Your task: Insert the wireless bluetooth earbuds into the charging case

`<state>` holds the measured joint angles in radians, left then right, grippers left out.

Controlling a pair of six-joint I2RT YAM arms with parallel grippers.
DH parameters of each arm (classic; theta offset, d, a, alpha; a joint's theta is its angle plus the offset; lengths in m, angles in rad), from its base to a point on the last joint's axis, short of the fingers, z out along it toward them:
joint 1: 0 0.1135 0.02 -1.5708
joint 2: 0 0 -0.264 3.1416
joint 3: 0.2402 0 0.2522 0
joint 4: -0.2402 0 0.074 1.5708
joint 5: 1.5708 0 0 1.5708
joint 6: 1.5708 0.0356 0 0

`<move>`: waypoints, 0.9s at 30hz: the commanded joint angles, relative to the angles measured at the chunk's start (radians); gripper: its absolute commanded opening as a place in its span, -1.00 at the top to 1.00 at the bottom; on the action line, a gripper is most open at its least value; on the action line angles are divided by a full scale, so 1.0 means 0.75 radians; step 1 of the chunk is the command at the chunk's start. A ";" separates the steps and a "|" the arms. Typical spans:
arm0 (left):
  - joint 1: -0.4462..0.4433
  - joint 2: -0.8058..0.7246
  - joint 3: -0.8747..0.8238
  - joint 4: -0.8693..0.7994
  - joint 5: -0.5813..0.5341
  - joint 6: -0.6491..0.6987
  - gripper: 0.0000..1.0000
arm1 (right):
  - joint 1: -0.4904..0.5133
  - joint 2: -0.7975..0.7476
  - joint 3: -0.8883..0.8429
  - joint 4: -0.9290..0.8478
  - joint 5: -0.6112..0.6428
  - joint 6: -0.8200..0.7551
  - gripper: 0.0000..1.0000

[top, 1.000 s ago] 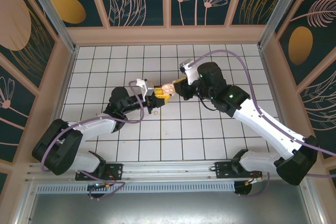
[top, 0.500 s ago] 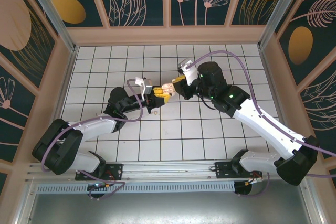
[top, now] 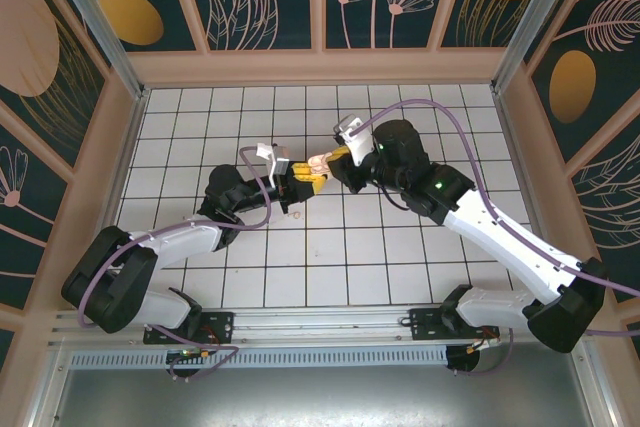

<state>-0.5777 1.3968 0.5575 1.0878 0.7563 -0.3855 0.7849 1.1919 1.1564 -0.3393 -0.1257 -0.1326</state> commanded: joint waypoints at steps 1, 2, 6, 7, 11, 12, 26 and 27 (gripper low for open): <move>-0.001 -0.013 0.061 0.041 0.004 -0.019 0.60 | 0.027 0.004 0.039 -0.033 0.052 -0.049 0.64; -0.001 -0.013 0.066 0.035 0.006 -0.019 0.60 | 0.032 0.004 0.041 -0.043 0.070 -0.054 0.64; 0.000 -0.015 0.079 0.012 0.010 -0.010 0.60 | 0.052 0.004 0.059 -0.077 0.147 -0.083 0.64; 0.001 -0.016 0.084 0.006 0.012 -0.007 0.60 | 0.054 0.005 0.064 -0.082 0.156 -0.092 0.64; 0.000 -0.023 0.089 -0.052 0.014 0.040 0.60 | 0.056 0.003 0.076 -0.085 0.163 -0.088 0.64; 0.000 -0.027 0.085 -0.072 0.007 0.065 0.60 | 0.054 0.002 0.077 -0.085 0.163 -0.079 0.64; 0.001 -0.062 0.015 -0.379 -0.116 0.333 0.61 | -0.164 -0.037 0.015 -0.133 -0.116 0.102 0.64; 0.000 -0.061 0.012 -0.395 -0.123 0.344 0.61 | -0.189 -0.037 -0.003 -0.129 -0.151 0.119 0.64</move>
<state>-0.5777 1.3724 0.5808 0.8352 0.6880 -0.1852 0.6815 1.1908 1.1805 -0.4225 -0.1410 -0.1017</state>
